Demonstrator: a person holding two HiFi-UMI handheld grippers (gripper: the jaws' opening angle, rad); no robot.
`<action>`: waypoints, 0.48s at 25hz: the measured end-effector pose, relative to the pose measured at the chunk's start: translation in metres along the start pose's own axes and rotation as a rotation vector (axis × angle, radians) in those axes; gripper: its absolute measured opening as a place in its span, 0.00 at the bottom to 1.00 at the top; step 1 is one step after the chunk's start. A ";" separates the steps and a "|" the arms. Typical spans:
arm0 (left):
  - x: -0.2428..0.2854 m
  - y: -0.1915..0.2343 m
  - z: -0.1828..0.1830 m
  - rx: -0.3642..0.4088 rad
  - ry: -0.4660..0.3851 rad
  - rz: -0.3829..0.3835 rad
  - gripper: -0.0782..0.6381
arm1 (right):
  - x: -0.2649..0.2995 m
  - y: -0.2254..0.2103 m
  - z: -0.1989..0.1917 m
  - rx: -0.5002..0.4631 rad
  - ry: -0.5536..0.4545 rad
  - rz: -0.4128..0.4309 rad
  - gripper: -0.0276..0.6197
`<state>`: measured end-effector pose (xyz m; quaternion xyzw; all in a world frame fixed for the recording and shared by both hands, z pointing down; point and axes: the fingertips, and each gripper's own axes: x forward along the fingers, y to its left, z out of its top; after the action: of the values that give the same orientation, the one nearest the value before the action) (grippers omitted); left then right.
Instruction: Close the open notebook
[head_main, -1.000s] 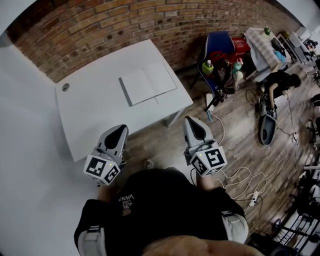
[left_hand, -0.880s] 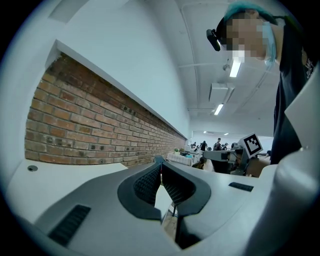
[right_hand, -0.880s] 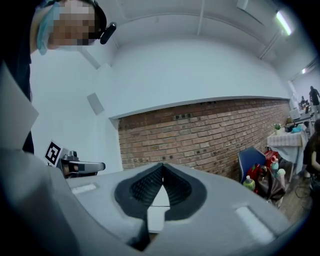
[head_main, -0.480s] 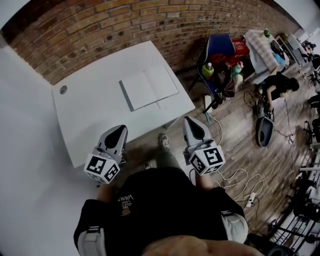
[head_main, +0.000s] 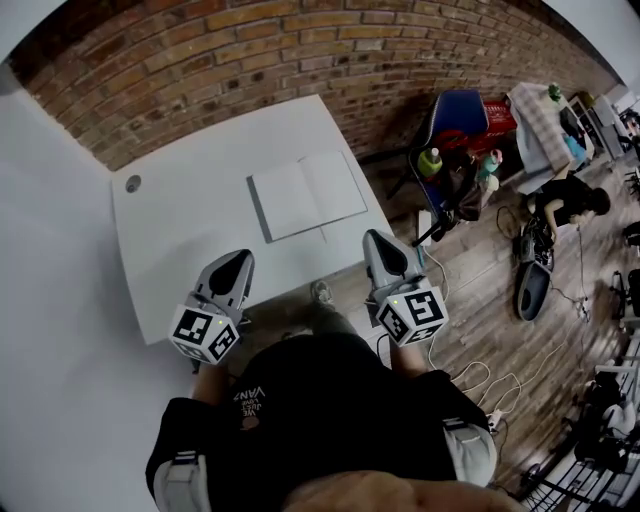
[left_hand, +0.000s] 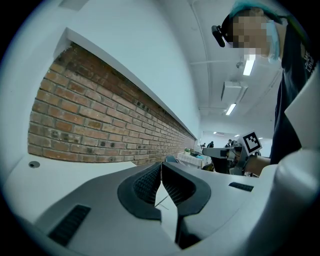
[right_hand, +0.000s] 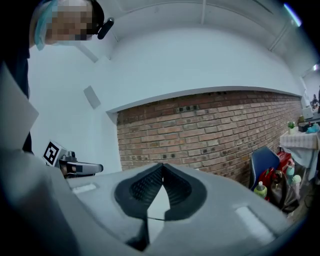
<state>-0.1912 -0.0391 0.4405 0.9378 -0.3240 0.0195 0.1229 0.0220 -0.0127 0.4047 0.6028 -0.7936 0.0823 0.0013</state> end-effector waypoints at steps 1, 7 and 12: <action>0.005 0.002 0.002 0.000 -0.001 0.004 0.14 | 0.005 -0.004 0.001 -0.001 0.003 0.004 0.04; 0.040 0.015 0.007 0.006 -0.005 0.027 0.14 | 0.037 -0.034 0.004 -0.006 0.008 0.024 0.04; 0.064 0.021 0.007 0.014 -0.003 0.061 0.14 | 0.056 -0.056 0.007 0.012 -0.009 0.050 0.04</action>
<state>-0.1542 -0.0955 0.4460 0.9284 -0.3525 0.0239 0.1152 0.0612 -0.0821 0.4113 0.5832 -0.8079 0.0840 -0.0080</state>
